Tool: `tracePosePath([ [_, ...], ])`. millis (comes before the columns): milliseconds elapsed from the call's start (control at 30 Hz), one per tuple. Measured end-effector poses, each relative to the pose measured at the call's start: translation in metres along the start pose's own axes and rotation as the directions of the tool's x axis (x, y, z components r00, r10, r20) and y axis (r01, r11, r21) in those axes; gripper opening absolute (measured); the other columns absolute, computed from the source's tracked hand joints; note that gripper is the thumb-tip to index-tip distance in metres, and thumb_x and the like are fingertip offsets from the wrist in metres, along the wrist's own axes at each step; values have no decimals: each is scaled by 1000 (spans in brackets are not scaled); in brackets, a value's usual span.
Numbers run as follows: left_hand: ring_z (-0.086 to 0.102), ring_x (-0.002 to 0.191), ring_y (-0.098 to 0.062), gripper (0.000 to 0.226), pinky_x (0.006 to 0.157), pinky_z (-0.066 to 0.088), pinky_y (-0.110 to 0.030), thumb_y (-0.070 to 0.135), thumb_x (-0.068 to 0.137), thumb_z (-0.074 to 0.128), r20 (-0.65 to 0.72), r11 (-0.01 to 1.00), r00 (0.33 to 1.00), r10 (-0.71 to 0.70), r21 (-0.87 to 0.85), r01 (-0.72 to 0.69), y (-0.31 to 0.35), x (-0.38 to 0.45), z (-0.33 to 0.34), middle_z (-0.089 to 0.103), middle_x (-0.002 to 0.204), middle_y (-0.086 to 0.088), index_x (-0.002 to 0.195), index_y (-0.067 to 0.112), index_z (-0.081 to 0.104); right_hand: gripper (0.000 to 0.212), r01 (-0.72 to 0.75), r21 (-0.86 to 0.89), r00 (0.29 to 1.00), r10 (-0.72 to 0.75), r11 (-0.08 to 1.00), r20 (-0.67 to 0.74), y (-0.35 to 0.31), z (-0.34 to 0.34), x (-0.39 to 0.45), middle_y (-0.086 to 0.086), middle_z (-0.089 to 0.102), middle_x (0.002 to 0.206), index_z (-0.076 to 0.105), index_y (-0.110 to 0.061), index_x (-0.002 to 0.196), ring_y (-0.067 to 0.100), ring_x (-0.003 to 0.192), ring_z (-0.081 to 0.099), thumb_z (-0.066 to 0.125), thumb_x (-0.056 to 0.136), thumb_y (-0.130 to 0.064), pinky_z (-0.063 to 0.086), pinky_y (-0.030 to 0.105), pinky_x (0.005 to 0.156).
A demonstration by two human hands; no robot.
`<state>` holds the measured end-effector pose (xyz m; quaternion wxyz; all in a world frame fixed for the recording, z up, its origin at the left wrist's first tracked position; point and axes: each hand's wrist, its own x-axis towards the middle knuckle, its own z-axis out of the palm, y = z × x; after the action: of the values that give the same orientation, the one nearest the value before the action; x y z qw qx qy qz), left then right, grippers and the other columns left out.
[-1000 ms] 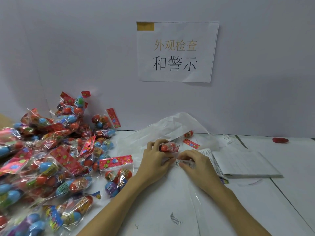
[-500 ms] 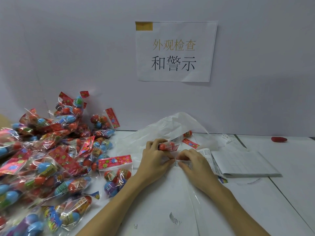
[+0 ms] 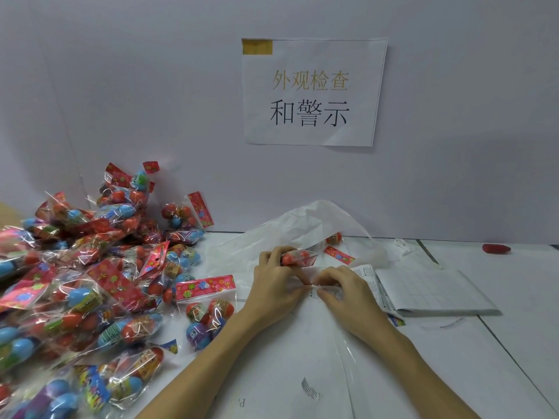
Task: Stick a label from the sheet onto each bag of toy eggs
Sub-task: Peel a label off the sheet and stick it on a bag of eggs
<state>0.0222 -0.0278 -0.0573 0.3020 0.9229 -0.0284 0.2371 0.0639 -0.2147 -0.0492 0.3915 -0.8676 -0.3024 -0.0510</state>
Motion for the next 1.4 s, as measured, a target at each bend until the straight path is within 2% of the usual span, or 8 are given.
tracePosePath([
  [533, 37, 128, -23, 11, 109, 38, -35, 30, 94, 75, 24, 999, 999, -26, -26, 27, -1, 2, -3, 47, 144, 8, 101, 24, 82, 21, 60, 205, 998, -51, 977, -46, 3, -7, 0, -11, 74, 92, 79, -29, 84, 9, 97, 67, 83, 85, -9, 44, 11, 82],
  [700, 35, 128, -19, 19, 111, 34, -31, 34, 103, 63, 63, 998, 998, -24, -59, 28, -3, 2, -6, 44, 141, 14, 108, 29, 81, 15, -8, 317, 1000, 6, 948, 5, 0, -8, 1, -10, 75, 97, 75, -28, 87, 10, 102, 69, 77, 91, -14, 50, 21, 89],
  [833, 47, 126, -17, 25, 109, 41, -29, 15, 105, 60, -45, 973, 997, -66, -224, 54, -1, 6, -17, 54, 130, 9, 118, 27, 78, 9, -90, 646, 978, 189, 758, -86, -5, -20, 5, -2, 78, 92, 78, -24, 91, 12, 88, 73, 79, 92, -15, 58, 23, 80],
  [967, 67, 113, -17, 37, 86, 56, -19, 10, 102, 64, -163, 855, 963, -213, -508, 103, 6, 9, -31, 67, 122, 10, 127, 36, 68, 16, -176, 928, 946, 316, 329, 67, -10, -23, 5, 5, 71, 91, 81, -16, 98, 12, 76, 68, 80, 82, -15, 59, 22, 75],
  [1100, 71, 106, -7, 88, 78, 61, -24, 27, 89, 78, -8, 593, 929, -370, -772, 229, 20, 13, -41, 51, 131, 26, 152, 59, 27, 38, -190, 963, 935, 333, 189, 119, -15, -24, 7, 8, 74, 95, 77, -6, 117, 11, 77, 68, 78, 80, -11, 59, 22, 74],
  [1167, 73, 105, -16, 105, 77, 62, -26, 37, 75, 81, 106, 474, 897, -429, -819, 324, 27, 14, -40, 60, 134, 8, 156, 53, 16, 33, -200, 970, 925, 355, 141, 139, -18, -24, 7, 10, 74, 90, 78, -1, 109, 13, 75, 71, 79, 77, -9, 61, 23, 72],
  [1267, 75, 98, -16, 73, 71, 59, -22, 38, 74, 77, 206, 362, 877, -433, -852, 379, 35, 13, -36, 70, 126, -6, 140, 29, 48, 29, -198, 958, 926, 361, 207, 113, -21, -23, 5, 11, 75, 89, 78, -2, 102, 15, 75, 73, 82, 75, -13, 61, 25, 72],
  [1400, 76, 95, -13, 51, 74, 57, -20, 39, 75, 80, 223, 377, 905, -363, -853, 361, 40, 10, -27, 77, 107, 3, 122, 26, 66, 29, -116, 837, 947, 314, 535, -69, -28, -23, 0, 8, 79, 89, 80, -9, 99, 18, 75, 74, 83, 77, -27, 61, 25, 71],
])
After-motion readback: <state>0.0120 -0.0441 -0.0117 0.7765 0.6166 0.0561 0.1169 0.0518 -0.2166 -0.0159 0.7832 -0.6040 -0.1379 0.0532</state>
